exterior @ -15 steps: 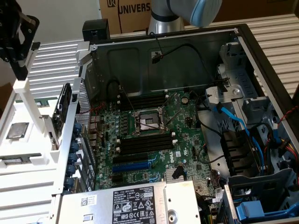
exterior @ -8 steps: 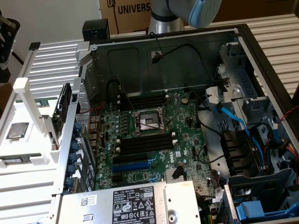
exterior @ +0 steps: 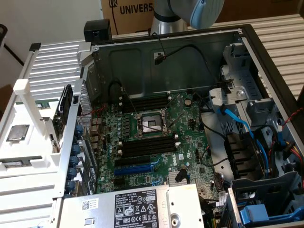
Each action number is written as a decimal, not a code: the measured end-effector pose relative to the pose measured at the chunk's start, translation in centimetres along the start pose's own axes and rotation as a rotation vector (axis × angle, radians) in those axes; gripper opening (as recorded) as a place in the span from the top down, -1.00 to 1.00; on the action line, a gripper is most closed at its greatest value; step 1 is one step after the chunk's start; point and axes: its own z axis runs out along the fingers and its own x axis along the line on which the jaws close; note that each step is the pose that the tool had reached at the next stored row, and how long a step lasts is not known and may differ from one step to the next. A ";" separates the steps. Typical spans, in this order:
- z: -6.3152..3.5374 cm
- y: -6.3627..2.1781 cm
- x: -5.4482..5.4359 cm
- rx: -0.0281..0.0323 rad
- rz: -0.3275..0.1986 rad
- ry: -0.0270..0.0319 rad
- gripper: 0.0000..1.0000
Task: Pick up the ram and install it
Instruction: 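Reach for the ram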
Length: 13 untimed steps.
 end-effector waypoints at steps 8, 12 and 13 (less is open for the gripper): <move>0.26 0.25 1.7 0.0038 -0.004 0.0113 0.80; 0.38 0.23 2.7 0.0045 -0.005 0.0177 0.80; 0.40 0.24 2.9 0.0048 -0.006 0.0196 0.80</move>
